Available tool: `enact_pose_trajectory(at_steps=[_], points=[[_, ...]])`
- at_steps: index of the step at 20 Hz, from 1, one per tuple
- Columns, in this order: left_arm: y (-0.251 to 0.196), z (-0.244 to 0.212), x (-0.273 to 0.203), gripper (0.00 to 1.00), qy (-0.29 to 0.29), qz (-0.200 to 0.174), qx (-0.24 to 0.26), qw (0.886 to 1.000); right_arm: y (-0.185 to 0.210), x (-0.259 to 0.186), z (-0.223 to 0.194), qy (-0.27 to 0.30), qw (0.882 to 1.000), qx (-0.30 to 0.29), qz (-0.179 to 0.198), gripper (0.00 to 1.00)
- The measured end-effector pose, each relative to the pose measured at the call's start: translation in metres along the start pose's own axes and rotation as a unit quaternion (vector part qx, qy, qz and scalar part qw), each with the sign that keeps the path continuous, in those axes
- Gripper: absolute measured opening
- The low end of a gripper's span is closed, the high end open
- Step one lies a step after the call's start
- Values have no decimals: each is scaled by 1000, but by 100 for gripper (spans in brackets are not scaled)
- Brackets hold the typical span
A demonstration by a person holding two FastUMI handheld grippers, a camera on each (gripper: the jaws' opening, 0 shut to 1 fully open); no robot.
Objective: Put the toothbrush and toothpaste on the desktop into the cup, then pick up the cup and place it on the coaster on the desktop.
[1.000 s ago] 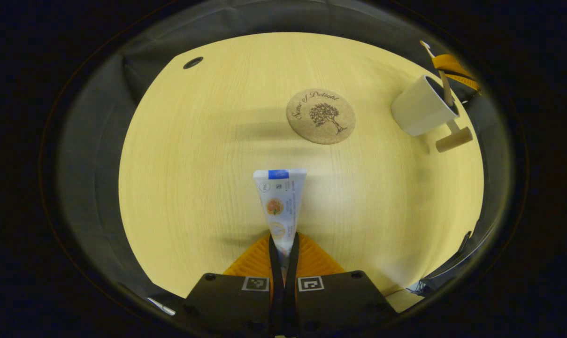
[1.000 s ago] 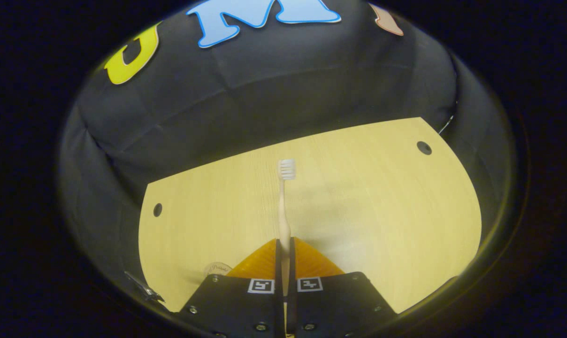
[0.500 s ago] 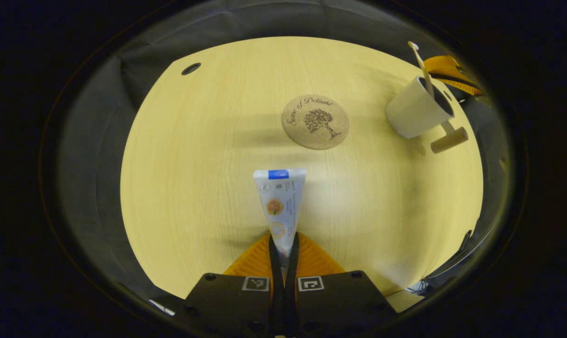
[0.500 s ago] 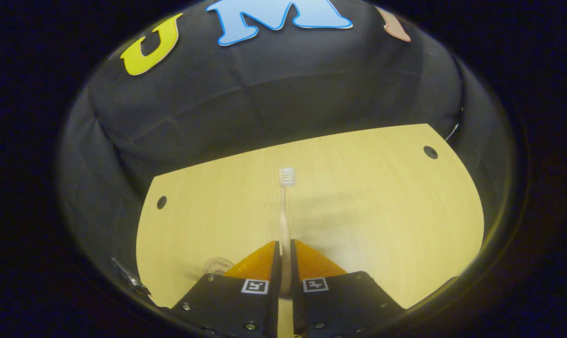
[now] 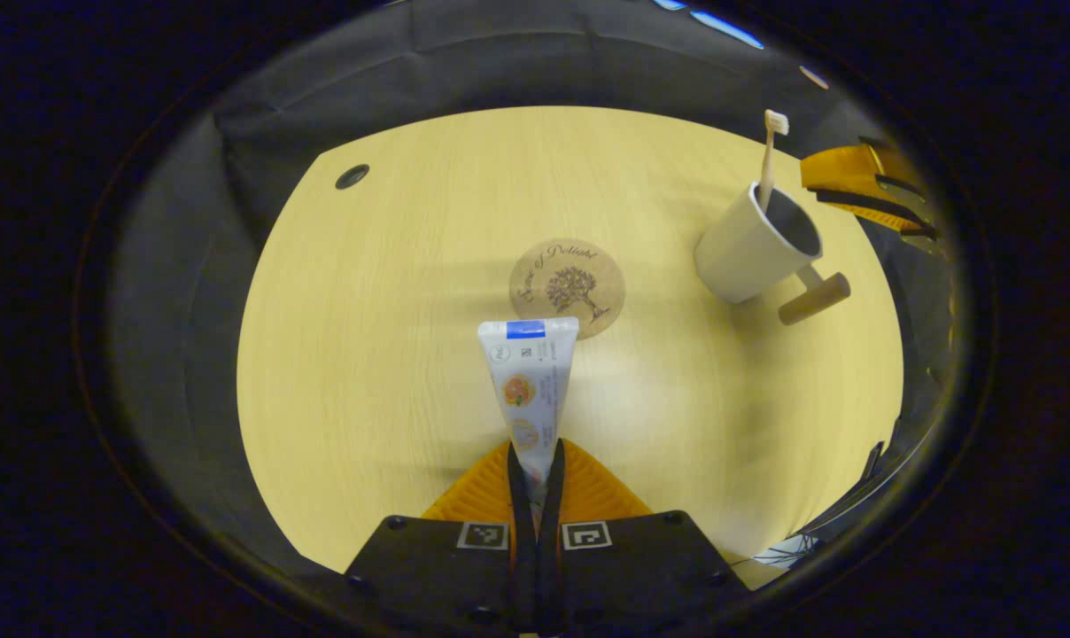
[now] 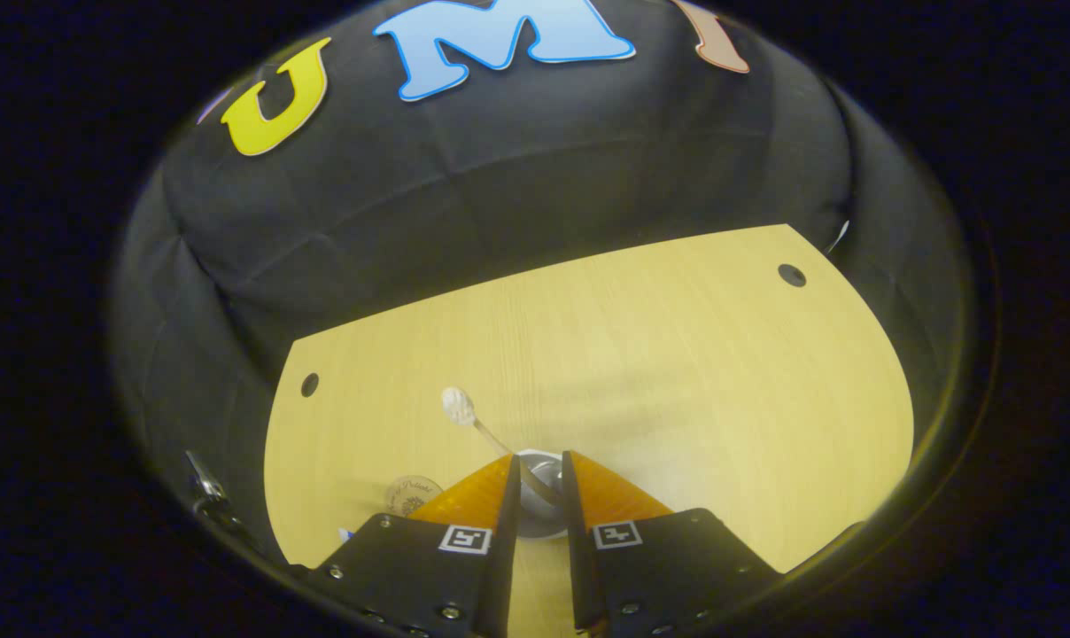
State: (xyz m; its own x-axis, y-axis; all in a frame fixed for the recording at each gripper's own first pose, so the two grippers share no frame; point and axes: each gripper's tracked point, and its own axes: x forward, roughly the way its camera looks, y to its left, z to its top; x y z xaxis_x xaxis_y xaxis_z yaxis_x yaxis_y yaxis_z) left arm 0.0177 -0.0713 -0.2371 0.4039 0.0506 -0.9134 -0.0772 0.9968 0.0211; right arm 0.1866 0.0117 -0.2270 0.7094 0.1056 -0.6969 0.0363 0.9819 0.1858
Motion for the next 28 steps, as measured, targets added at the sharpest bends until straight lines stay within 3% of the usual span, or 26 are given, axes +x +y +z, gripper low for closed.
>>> enact_pose_trajectory(at_steps=[11, 16, 20, 21, 22, 24, 26, 27, 28], points=[[-142, 143, -92, 7, -74, -44, 82, 993, -62, -23, -14, -6, 998, 61, -32, 27], [-196, 163, -81, 7, -90, -69, 129, 985, -94, -29, -23, -9, 993, 103, -50, 27], [-236, 182, -85, 7, -105, -91, 175, 975, -115, -30, -32, -9, 989, 132, -61, 27], [-245, 187, -85, 8, -110, -96, 184, 972, -119, -30, -34, -10, 988, 138, -63, 22], [-255, 193, -84, 8, -118, -99, 196, 968, -125, -30, -36, -9, 987, 143, -66, 27], [-271, 208, -83, 8, -133, -110, 215, 961, -133, -30, -41, -6, 986, 153, -70, 27], [-285, 226, -86, 8, -151, -130, 227, 953, -139, -31, -46, -4, 984, 163, -74, 27], [-293, 236, -88, 7, -162, -141, 231, 949, -143, -29, -49, -2, 983, 167, -77, 22], [-298, 245, -89, 7, -172, -151, 233, 945, -147, -28, -52, 0, 982, 172, -78, 27]])
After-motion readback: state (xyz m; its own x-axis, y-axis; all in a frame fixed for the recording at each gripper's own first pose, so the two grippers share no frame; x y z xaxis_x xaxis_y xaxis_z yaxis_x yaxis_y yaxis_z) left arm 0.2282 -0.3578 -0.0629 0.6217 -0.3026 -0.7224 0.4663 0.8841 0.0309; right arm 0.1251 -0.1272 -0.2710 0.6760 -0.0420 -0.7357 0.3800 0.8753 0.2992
